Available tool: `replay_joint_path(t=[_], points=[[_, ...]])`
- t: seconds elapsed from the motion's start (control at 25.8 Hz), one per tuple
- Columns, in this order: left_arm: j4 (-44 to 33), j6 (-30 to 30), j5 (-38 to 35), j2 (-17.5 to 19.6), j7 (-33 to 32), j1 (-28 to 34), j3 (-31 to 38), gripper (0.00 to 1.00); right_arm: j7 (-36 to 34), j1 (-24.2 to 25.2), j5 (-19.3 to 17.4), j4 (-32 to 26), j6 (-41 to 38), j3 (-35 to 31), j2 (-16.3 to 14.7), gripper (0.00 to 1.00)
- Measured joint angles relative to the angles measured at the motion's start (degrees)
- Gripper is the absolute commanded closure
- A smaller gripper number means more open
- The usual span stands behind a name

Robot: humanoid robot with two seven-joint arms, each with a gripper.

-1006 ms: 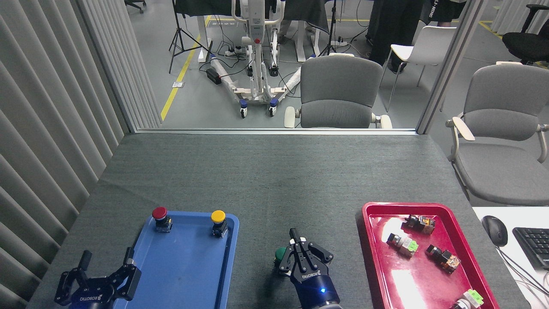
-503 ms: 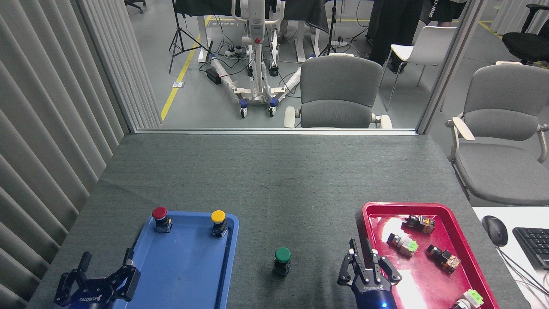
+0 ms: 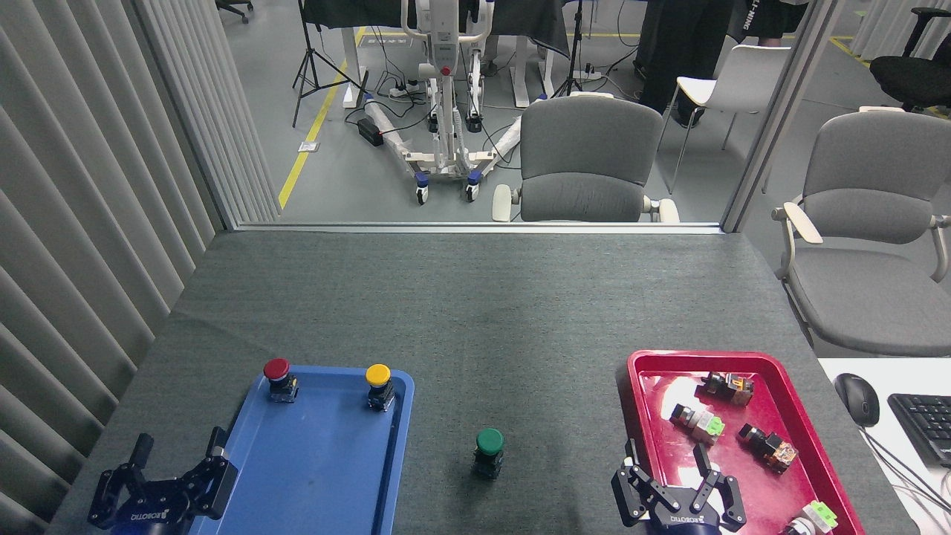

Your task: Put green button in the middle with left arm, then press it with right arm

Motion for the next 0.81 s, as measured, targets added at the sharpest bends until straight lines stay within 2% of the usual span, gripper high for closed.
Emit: replay_joint_path(t=[0.81], points=[[0.4, 0.0, 0.4, -0.3, 0.0, 0.2, 0.0, 0.00, 0.5, 0.0, 0.1, -2.0, 0.8, -0.3, 0.3, 0.01]])
